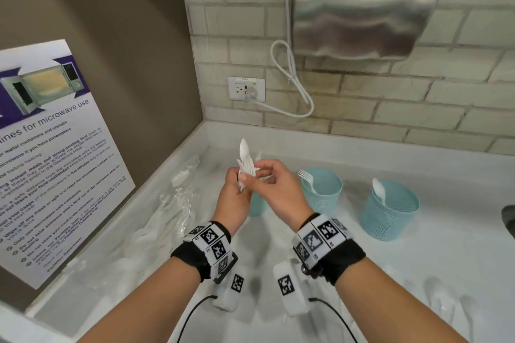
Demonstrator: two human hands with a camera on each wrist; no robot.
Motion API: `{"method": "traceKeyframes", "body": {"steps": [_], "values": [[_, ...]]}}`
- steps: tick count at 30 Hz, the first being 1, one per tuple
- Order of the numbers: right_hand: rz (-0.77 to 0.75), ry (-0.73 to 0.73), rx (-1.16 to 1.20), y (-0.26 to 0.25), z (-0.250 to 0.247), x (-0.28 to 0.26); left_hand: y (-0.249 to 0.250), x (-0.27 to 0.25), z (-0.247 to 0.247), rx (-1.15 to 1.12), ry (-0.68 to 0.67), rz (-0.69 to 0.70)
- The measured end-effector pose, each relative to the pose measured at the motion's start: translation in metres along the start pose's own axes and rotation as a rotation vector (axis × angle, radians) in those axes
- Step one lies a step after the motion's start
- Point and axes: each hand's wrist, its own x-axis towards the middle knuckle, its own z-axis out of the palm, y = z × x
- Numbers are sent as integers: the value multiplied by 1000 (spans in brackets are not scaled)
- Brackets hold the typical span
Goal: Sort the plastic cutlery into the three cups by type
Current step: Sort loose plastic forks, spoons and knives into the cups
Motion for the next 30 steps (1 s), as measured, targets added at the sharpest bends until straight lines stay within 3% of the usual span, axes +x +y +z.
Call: {"method": "traceKeyframes", "body": {"steps": [5, 14, 19, 22, 26, 30], "values": [[6, 129, 86, 1, -11, -1, 9, -4, 12, 59, -21, -8], [-321, 284, 8, -49, -42, 4, 16, -8, 20, 146, -73, 1], [-228, 141, -134, -26, -32, 0, 19, -4, 31, 105, -102, 25], [-143, 169, -221, -6, -32, 4, 20, -3, 38, 89, -136, 58], [-151, 197, -467, 9, -39, 10, 21, -3, 46, 50, -183, 44], [-233, 293, -384, -17, -57, 10, 21, -1, 53, 38, -200, 24]]}}
